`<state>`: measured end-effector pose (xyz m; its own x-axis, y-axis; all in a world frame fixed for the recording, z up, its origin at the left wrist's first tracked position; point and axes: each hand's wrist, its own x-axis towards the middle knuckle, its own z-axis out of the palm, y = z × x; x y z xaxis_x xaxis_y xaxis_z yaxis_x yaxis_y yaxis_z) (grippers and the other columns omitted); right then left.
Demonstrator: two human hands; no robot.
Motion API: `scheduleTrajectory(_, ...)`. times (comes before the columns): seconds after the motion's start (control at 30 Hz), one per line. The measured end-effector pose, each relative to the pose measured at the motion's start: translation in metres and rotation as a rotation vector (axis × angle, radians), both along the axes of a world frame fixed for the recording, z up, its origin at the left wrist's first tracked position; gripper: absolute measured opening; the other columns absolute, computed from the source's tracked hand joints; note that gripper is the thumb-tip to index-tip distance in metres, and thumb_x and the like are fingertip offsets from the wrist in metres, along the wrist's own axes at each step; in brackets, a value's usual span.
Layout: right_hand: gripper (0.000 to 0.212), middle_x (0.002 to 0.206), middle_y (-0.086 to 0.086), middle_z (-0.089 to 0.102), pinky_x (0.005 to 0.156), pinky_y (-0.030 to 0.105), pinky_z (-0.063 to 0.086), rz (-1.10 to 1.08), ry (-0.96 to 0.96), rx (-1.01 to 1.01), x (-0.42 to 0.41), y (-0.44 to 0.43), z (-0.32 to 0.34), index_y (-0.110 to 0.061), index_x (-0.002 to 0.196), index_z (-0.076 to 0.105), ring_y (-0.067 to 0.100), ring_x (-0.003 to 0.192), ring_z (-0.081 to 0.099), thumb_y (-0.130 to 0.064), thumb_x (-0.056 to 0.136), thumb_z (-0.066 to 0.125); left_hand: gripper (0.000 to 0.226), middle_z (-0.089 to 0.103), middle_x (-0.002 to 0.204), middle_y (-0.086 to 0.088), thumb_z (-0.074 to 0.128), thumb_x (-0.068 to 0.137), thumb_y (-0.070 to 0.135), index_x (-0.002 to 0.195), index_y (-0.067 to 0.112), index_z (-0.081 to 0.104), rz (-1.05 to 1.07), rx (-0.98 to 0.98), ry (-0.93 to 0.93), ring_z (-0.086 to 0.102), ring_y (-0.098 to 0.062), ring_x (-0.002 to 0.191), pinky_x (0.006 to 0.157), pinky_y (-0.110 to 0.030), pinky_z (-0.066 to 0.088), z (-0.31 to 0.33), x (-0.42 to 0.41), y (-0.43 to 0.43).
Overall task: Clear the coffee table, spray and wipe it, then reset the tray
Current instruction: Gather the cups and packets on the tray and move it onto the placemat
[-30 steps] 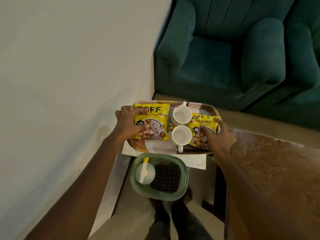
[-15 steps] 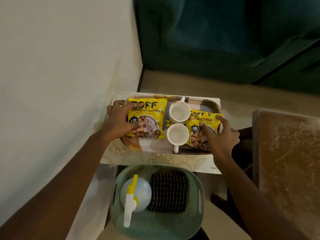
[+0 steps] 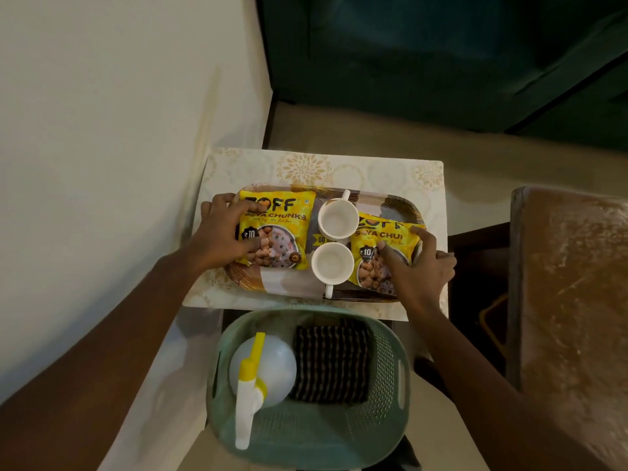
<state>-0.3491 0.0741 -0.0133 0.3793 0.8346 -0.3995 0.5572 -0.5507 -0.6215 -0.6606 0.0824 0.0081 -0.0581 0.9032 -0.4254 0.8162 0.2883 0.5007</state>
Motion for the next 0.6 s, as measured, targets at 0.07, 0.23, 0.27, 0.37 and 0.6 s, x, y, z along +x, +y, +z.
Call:
scheduleTrajectory(0.07, 0.067, 0.133, 0.015, 0.029, 0.093, 0.029, 0.025, 0.010, -0.001, -0.008, -0.001, -0.002, 0.002, -0.033, 0.138, 0.045, 0.032, 0.129, 0.026, -0.052, 0.081, 0.074, 0.062, 0.033, 0.140, -0.014, 0.080, 0.079, 0.027, 0.135, 0.033, 0.053, -0.003, -0.002, 0.004, 0.022, -0.032, 0.134, 0.107, -0.041, 0.024, -0.002, -0.001, 0.000)
scheduleTrajectory(0.23, 0.068, 0.135, 0.014, 0.028, 0.092, 0.031, 0.025, 0.023, -0.014, -0.031, 0.000, -0.006, 0.003, -0.033, 0.140, 0.041, 0.032, 0.129, 0.026, -0.053, 0.082, 0.072, 0.062, 0.033, 0.141, -0.015, 0.079, 0.079, 0.029, 0.135, 0.033, 0.053, -0.020, -0.013, 0.013, 0.023, -0.034, 0.134, 0.108, -0.044, 0.025, -0.004, -0.001, -0.001)
scheduleTrajectory(0.27, 0.068, 0.134, 0.014, 0.028, 0.092, 0.031, 0.025, 0.028, -0.020, -0.035, 0.000, -0.007, 0.004, -0.033, 0.140, 0.041, 0.032, 0.128, 0.027, -0.053, 0.083, 0.071, 0.062, 0.033, 0.141, -0.015, 0.079, 0.079, 0.030, 0.135, 0.034, 0.053, -0.025, -0.015, 0.014, 0.023, -0.034, 0.134, 0.108, -0.044, 0.025, -0.003, 0.000, -0.003)
scheduleTrajectory(0.37, 0.069, 0.133, 0.014, 0.029, 0.091, 0.031, 0.025, 0.043, -0.036, -0.043, 0.001, -0.010, 0.005, -0.032, 0.141, 0.040, 0.032, 0.127, 0.028, -0.055, 0.083, 0.070, 0.062, 0.032, 0.142, -0.015, 0.079, 0.079, 0.032, 0.135, 0.034, 0.053, -0.025, -0.016, 0.009, 0.023, -0.034, 0.135, 0.108, -0.044, 0.025, -0.003, 0.000, -0.007)
scheduleTrajectory(0.6, 0.070, 0.137, 0.014, 0.028, 0.099, 0.042, 0.033, 0.072, -0.087, -0.048, 0.001, -0.011, 0.005, -0.034, 0.141, 0.039, 0.034, 0.129, 0.028, -0.058, 0.082, 0.068, 0.061, 0.033, 0.145, -0.016, 0.079, 0.079, 0.037, 0.134, 0.033, 0.054, -0.005, -0.027, 0.016, 0.022, -0.036, 0.138, 0.109, -0.044, 0.023, -0.006, 0.001, -0.013)
